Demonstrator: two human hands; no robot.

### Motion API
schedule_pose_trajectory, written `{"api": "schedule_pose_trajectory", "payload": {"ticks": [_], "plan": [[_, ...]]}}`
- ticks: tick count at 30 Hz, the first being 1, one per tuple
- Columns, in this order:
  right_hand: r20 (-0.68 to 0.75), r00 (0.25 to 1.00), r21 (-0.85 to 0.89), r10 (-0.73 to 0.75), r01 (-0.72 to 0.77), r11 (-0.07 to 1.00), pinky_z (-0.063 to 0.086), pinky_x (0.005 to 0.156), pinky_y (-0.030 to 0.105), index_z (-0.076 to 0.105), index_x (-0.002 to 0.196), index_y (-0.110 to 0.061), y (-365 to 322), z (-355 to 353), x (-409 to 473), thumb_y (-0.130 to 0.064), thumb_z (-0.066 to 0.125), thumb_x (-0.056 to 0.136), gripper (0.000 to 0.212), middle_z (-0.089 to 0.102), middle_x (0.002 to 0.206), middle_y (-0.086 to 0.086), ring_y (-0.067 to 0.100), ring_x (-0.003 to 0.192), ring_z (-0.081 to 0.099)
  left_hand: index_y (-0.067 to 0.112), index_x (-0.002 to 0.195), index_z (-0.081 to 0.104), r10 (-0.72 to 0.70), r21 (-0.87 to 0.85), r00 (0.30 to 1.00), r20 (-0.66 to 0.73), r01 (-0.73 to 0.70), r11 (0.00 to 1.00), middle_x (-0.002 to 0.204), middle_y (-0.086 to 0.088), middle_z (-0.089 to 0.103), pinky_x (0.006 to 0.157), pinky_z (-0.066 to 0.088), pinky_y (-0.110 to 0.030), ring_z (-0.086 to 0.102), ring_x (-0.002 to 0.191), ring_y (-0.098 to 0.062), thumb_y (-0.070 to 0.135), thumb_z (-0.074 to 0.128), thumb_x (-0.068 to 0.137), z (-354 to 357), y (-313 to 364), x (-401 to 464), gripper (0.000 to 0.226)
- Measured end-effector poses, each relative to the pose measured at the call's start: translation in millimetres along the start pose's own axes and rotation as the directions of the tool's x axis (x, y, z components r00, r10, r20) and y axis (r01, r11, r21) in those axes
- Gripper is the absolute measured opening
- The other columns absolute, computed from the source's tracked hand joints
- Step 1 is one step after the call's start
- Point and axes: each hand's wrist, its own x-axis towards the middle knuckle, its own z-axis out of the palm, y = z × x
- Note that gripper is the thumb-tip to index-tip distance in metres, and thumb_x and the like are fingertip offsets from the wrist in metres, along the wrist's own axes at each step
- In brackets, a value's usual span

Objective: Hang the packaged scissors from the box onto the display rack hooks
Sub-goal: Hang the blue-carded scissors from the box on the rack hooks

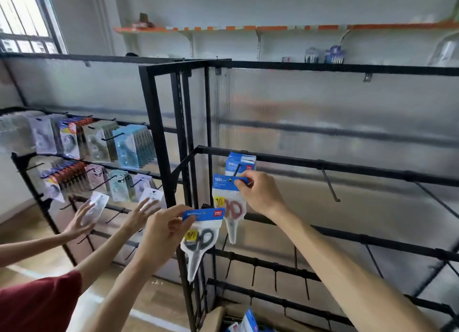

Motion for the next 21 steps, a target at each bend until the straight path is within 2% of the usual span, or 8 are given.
{"api": "schedule_pose_trajectory", "payload": {"ticks": [4,7,9,12,14,16,19,21], "plan": [[-0.018,1.0,-0.034,0.012,-0.012,0.999,0.055,0.059,0.026,0.07,0.088,-0.013,0,1,4,-0.023,0.064,0.094,0.013,0.07,0.084,-0.001,0.013,0.075,0.066,0.013,0.1,0.07,0.02,0.007,1.0,-0.007,-0.02,1.0,0.083,0.016,0.069,0.06,0.059,-0.034,0.072,0.07,-0.016,0.028,0.063,0.089,-3,-4,7,0.02],[-0.018,0.998,-0.046,0.055,-0.055,0.997,0.055,0.062,0.029,0.069,0.082,-0.02,6,5,8,-0.022,0.064,0.092,0.011,0.07,0.083,-0.004,0.015,0.076,0.067,0.012,0.1,0.07,0.041,0.04,0.999,-0.009,-0.04,0.998,0.079,0.018,0.067,0.059,0.054,-0.019,0.07,0.069,-0.009,0.028,0.063,0.09,-5,-4,15,0.02],[-0.03,0.995,-0.051,0.096,-0.097,0.994,0.055,0.065,0.034,0.07,0.083,-0.017,11,6,16,-0.024,0.064,0.092,0.013,0.07,0.083,-0.003,0.016,0.077,0.066,0.013,0.099,0.07,0.05,0.05,0.999,0.011,-0.05,0.997,0.077,0.017,0.065,0.057,0.048,-0.013,0.066,0.064,-0.003,0.023,0.064,0.092,-4,-3,24,0.014],[-0.052,0.984,-0.086,0.169,-0.173,0.981,0.048,0.063,0.031,0.072,0.086,-0.009,17,9,36,-0.022,0.061,0.093,0.018,0.07,0.083,0.003,0.021,0.077,0.064,0.015,0.098,0.069,0.054,0.079,0.998,0.035,-0.057,0.995,0.072,0.018,0.061,0.053,0.041,-0.008,0.059,0.056,0.002,0.015,0.066,0.094,-1,-1,35,0.006],[-0.081,0.975,-0.11,0.206,-0.214,0.971,0.044,0.065,0.029,0.071,0.088,-0.009,21,11,49,-0.021,0.06,0.094,0.018,0.07,0.087,0.006,0.023,0.079,0.062,0.017,0.1,0.069,0.047,0.08,0.998,0.035,-0.05,0.996,0.074,0.016,0.064,0.055,0.042,-0.008,0.061,0.058,0.003,0.016,0.065,0.094,1,1,40,0.007],[-0.108,0.968,-0.14,0.226,-0.24,0.961,0.045,0.067,0.031,0.068,0.082,-0.011,29,14,61,-0.02,0.059,0.094,0.017,0.069,0.085,0.007,0.025,0.08,0.062,0.021,0.1,0.069,0.054,0.078,0.998,0.027,-0.056,0.995,0.077,0.014,0.067,0.058,0.047,-0.013,0.064,0.063,0.0,0.019,0.065,0.094,3,2,44,0.007],[-0.141,0.967,-0.206,0.213,-0.239,0.949,0.04,0.062,0.029,0.064,0.073,-0.011,33,14,71,-0.022,0.061,0.095,0.025,0.065,0.076,0.005,0.024,0.075,0.061,0.017,0.099,0.069,0.071,0.079,0.997,0.023,-0.072,0.994,0.079,0.012,0.069,0.06,0.054,-0.023,0.066,0.067,-0.005,0.022,0.065,0.094,4,2,50,0.008],[-0.162,0.964,-0.242,0.212,-0.247,0.938,0.043,0.057,0.03,0.063,0.07,-0.008,34,11,74,-0.029,0.064,0.095,0.032,0.064,0.071,0.005,0.024,0.07,0.061,0.016,0.101,0.07,0.073,0.077,0.997,0.035,-0.075,0.994,0.081,0.01,0.069,0.063,0.056,-0.024,0.067,0.069,-0.006,0.023,0.065,0.095,5,3,55,0.011]]}}
